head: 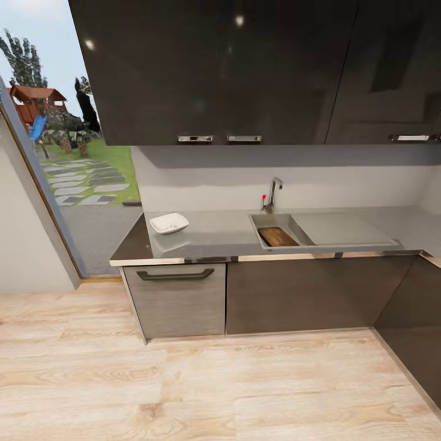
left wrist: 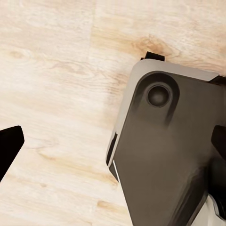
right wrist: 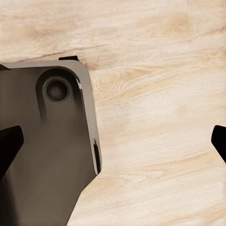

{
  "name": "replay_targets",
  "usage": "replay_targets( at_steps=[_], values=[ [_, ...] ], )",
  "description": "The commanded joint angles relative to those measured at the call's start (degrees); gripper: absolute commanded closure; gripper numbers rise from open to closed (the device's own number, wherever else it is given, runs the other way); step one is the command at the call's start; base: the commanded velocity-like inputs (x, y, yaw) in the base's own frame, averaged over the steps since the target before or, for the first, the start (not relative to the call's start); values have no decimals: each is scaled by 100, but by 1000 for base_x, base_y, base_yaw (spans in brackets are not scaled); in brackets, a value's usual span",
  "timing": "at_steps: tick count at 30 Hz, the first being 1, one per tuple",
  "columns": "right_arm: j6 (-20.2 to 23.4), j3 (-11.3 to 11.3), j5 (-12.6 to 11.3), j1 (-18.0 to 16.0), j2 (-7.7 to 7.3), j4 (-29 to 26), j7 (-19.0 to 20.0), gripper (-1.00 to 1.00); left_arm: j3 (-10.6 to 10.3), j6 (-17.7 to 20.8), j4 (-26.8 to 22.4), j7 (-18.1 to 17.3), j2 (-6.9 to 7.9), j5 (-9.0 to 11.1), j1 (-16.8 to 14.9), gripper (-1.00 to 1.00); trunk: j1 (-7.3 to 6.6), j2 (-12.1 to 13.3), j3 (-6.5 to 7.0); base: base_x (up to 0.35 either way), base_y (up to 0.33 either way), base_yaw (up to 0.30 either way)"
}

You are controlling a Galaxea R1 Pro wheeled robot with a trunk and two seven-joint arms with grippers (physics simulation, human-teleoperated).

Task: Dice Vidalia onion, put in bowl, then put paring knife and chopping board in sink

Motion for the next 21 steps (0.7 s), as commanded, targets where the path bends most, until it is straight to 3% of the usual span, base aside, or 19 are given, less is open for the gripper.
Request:
replay_targets(
  at_steps=[1, 13, 18, 21],
  values=[
    [-25, -25, -38, -5, 1, 7, 13, -100, -44, -26, 17, 1, -3, 29, -8, -100, 3, -11, -3, 0, 0, 0],
    [-10, -17, -20, -5, 9, 18, 13, -100, -44, 25, 38, 13, -19, 29, 14, -100, 3, -11, 89, 0, 0, 0],
    [-28, -13, 0, -5, 19, 17, -42, -100, -44, 503, 40, 204, -7, 29, 133, -100, 3, -11, 92, 0, 0, 0],
    [-35, -13, 8, -5, 24, 6, -45, -100, -44, 545, 27, 227, 22, 24, 147, -100, 3, -11, 92, 0, 0, 0]
  ],
)
